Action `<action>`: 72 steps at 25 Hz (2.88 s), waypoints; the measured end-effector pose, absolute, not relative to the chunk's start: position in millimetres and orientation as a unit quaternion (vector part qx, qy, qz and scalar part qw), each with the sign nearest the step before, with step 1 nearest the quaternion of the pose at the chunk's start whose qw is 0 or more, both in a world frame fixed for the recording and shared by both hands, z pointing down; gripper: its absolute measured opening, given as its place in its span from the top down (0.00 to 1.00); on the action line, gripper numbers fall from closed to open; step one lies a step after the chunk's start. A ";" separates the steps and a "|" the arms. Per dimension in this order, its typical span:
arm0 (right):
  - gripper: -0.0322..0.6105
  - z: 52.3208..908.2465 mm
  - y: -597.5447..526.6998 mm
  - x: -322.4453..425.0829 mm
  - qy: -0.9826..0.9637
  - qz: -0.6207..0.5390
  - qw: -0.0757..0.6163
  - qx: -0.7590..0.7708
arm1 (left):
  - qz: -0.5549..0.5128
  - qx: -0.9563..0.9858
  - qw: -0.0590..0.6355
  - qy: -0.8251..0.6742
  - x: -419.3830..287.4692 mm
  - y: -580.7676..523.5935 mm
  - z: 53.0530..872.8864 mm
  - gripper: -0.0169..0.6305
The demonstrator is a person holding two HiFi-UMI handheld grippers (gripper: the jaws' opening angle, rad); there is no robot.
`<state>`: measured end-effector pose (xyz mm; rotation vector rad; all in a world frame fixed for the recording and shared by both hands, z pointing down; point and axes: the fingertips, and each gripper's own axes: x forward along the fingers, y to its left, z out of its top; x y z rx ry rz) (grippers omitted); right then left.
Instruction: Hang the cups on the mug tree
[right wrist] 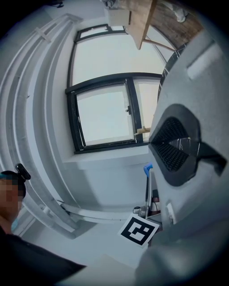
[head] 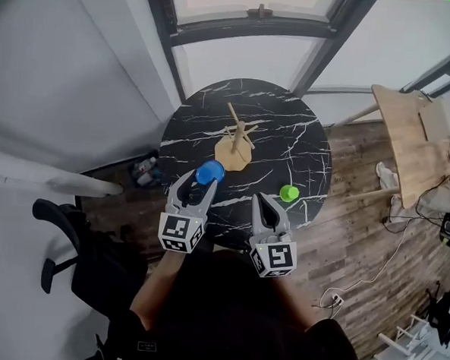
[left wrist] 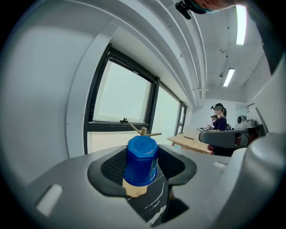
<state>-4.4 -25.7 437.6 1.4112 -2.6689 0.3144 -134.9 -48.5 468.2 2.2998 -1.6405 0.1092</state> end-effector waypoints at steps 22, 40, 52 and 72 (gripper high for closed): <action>0.95 449.0 -57.3 -29.7 -0.843 0.103 0.071 0.523 | 0.031 0.834 0.186 -0.519 -145.4 -125.1 514.3 0.64; 0.95 456.7 -60.9 -25.0 -0.830 0.113 0.079 0.541 | 0.040 0.834 0.217 -0.505 -133.9 -142.1 546.8 0.64; 0.95 464.3 -56.4 -23.5 -0.827 0.119 0.080 0.543 | 0.047 0.831 0.234 -0.503 -129.7 -143.5 564.5 0.64; 0.95 462.6 -55.7 -13.1 -0.829 0.121 0.078 0.541 | 0.057 0.828 0.252 -0.498 -127.6 -140.3 577.1 0.55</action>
